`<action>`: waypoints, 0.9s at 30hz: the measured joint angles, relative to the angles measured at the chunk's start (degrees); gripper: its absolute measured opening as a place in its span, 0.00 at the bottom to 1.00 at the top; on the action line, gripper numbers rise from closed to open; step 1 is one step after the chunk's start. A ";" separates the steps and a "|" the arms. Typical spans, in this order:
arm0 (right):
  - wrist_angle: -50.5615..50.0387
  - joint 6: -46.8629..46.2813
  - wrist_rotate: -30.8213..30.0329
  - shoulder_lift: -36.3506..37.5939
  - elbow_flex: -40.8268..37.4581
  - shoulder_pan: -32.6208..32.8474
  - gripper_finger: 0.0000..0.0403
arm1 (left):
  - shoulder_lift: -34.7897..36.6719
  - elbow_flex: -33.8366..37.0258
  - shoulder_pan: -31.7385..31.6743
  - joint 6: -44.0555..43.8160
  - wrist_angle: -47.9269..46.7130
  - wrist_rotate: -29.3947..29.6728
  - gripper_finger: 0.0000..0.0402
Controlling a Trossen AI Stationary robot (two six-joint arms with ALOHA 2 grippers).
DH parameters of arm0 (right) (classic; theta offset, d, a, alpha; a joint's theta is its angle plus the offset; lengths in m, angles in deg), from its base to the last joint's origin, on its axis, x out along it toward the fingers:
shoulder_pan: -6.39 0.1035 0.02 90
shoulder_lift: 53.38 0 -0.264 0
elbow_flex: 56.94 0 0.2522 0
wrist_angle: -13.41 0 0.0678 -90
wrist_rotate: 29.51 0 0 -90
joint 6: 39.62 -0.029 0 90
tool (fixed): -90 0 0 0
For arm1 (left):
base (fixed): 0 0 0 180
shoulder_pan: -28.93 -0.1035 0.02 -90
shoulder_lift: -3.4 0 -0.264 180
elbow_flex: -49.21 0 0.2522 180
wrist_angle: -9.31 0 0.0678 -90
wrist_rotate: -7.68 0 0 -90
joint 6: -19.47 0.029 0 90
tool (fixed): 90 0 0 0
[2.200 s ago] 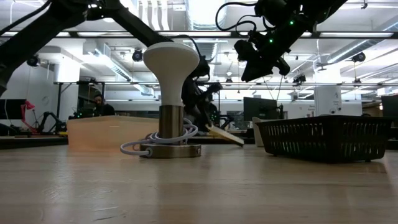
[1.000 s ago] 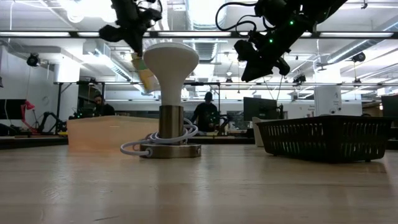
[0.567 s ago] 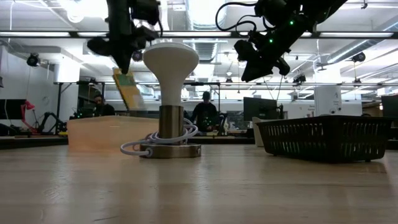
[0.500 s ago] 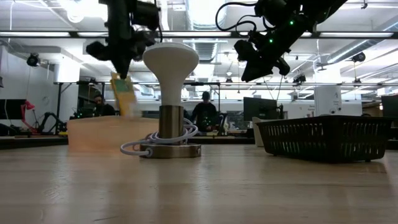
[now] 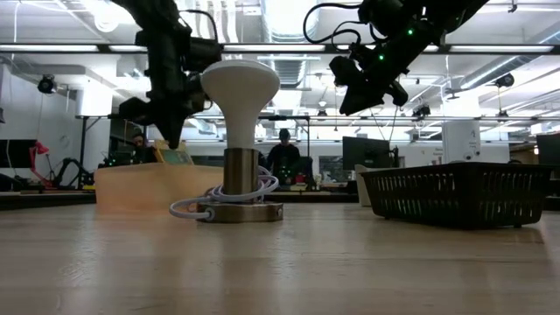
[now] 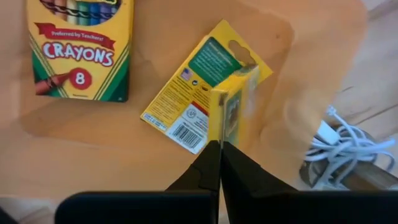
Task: Pick & Place School Supplies
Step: Put the box of crayon into the orange bin
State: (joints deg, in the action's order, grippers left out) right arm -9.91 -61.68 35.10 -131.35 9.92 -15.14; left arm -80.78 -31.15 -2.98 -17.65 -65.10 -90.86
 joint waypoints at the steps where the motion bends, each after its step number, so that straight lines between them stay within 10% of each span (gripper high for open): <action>1: 0.00 0.00 -0.02 0.00 0.00 0.01 0.17 | 0.00 0.68 -0.22 0.00 0.59 -0.17 0.01; 27: 0.00 0.01 0.00 -0.01 0.00 0.01 0.17 | 0.00 11.96 -4.27 -5.34 8.49 6.06 0.07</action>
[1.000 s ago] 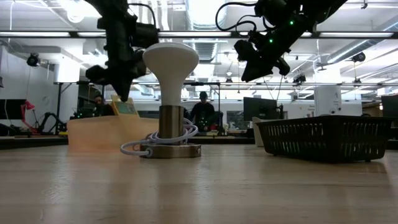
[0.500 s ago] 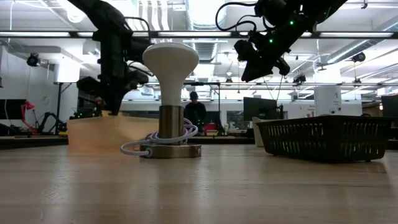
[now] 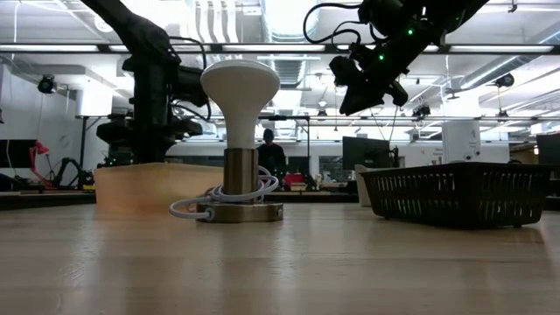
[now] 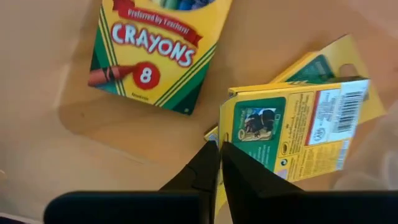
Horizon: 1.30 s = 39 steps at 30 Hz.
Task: Pick & Place School Supplies
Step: Put the box of crayon into the orange bin, then return to Home Position
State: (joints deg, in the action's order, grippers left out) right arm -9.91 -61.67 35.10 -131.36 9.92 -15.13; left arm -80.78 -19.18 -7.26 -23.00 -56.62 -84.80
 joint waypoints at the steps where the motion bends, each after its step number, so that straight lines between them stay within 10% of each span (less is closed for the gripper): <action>1: 0.00 -0.01 -0.02 0.01 0.00 0.00 0.17 | 0.00 0.43 0.00 -0.20 0.20 -0.02 0.07; 23: 0.00 -0.02 0.00 -0.01 0.00 0.00 0.17 | 0.92 -9.37 -0.74 3.10 1.31 -1.00 0.29; 39: 0.00 -0.01 -0.01 -0.01 0.00 -0.01 0.17 | 1.20 -25.83 3.94 25.60 19.77 -3.07 0.34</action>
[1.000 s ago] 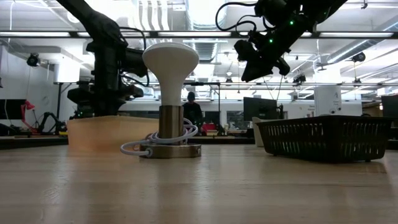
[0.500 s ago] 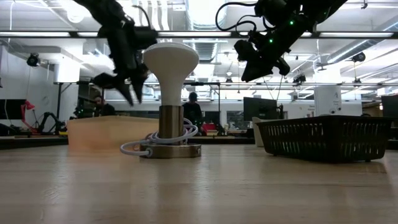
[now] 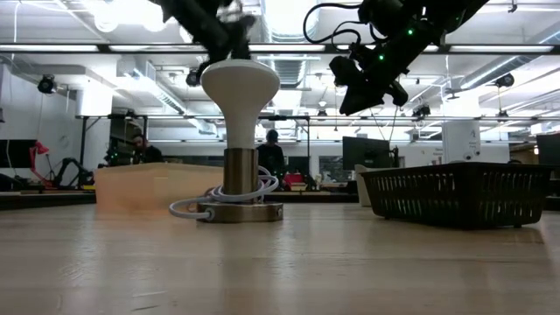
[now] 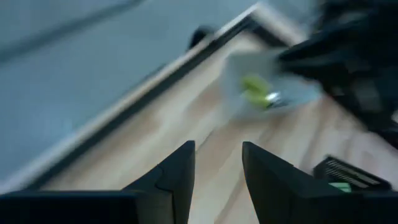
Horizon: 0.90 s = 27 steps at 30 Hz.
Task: Pick & Place School Supplies
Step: Return to Home Position
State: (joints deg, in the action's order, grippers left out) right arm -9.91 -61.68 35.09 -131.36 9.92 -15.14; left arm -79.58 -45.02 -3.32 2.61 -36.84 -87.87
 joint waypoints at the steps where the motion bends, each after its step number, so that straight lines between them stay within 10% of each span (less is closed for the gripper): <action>1: 0.00 -0.01 0.01 0.01 0.00 0.01 0.17 | 0.42 -0.32 0.80 2.41 2.02 -0.34 0.34; 17: 0.00 -0.01 -0.01 0.01 0.00 0.01 0.17 | 11.03 7.98 8.96 16.54 21.10 -8.98 0.34; 27: 0.00 0.01 0.00 0.01 0.00 -0.01 0.17 | 19.16 31.77 13.29 11.67 47.99 -8.50 0.34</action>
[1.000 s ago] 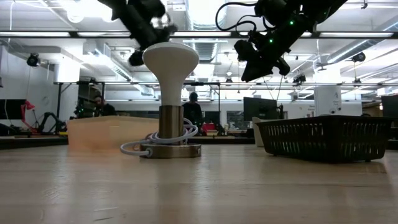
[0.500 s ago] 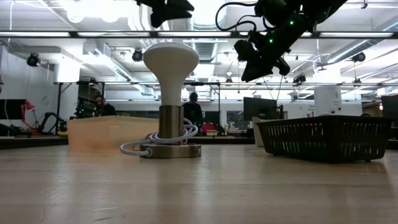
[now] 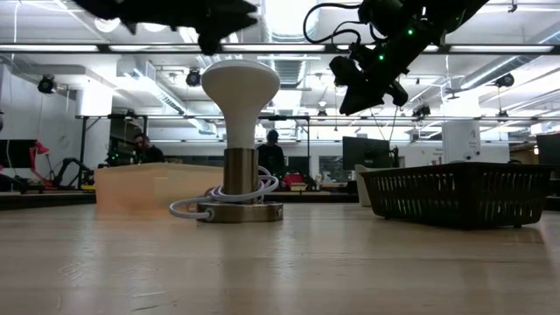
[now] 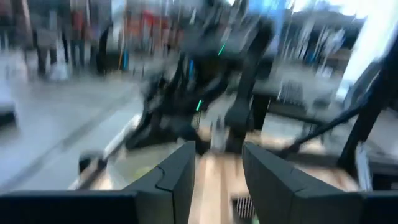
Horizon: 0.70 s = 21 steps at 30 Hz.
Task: Pick & Place School Supplies
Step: Return to Home Position
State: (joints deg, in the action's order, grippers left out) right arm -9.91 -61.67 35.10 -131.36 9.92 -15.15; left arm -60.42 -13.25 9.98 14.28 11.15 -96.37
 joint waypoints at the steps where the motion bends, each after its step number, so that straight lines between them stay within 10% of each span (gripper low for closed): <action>1: 0.00 0.00 0.01 0.00 0.00 0.02 0.17 | 1.56 3.21 0.40 0.02 5.21 0.00 0.34; 5: 0.01 -0.02 -0.02 0.00 0.00 0.02 0.17 | 8.73 14.23 0.95 -0.15 16.93 -1.67 0.34; 21: 0.00 -0.02 -0.01 0.00 0.00 0.00 0.17 | 40.42 41.24 0.91 -10.23 13.21 -7.93 0.47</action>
State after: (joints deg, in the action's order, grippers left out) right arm -9.91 -61.69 35.08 -131.35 9.92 -15.15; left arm -20.00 27.99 10.88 4.04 24.36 -104.30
